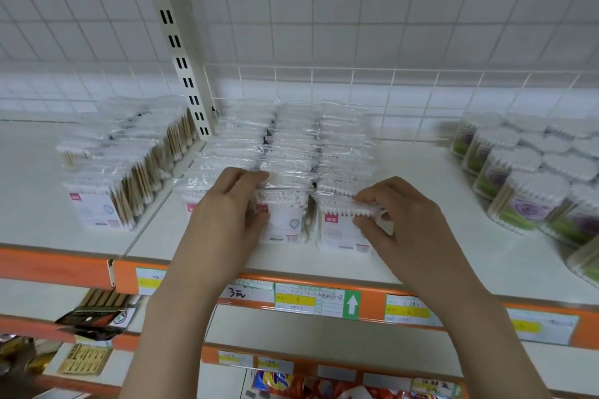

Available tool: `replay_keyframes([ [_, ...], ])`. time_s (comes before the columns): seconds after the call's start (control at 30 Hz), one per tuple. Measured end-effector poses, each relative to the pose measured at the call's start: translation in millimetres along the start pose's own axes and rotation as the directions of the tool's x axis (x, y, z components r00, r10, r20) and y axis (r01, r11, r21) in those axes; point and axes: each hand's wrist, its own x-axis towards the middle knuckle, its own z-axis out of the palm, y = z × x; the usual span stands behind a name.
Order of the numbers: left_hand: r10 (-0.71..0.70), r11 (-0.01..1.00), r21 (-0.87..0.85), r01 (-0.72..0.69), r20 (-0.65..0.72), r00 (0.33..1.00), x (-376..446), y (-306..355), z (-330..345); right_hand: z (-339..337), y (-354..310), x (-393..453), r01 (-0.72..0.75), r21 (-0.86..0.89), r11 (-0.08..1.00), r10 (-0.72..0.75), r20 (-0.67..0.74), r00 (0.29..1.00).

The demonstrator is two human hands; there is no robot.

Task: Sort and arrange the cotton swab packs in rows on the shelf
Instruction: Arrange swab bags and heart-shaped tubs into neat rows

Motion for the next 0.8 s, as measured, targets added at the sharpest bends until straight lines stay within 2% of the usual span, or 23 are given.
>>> replay_keyframes([
  [0.17, 0.022, 0.999, -0.044, -0.023, -0.007, 1.0, 1, -3, 2, 1, 2, 0, -0.012, 0.025, 1.0, 0.012, 0.002, 1.0],
  [0.43, 0.04, 0.993, -0.107, -0.057, -0.155, 0.987, -1, -7, -4, 1, 3, 0, 0.009, 0.047, 0.999, -0.01, 0.026, 1.0],
  [0.8, 0.079, 0.996, -0.016, -0.083, -0.174, 0.981, 9, 14, -11, -5, 6, 4, 0.051, 0.034, 0.998, -0.053, 0.076, 0.996],
])
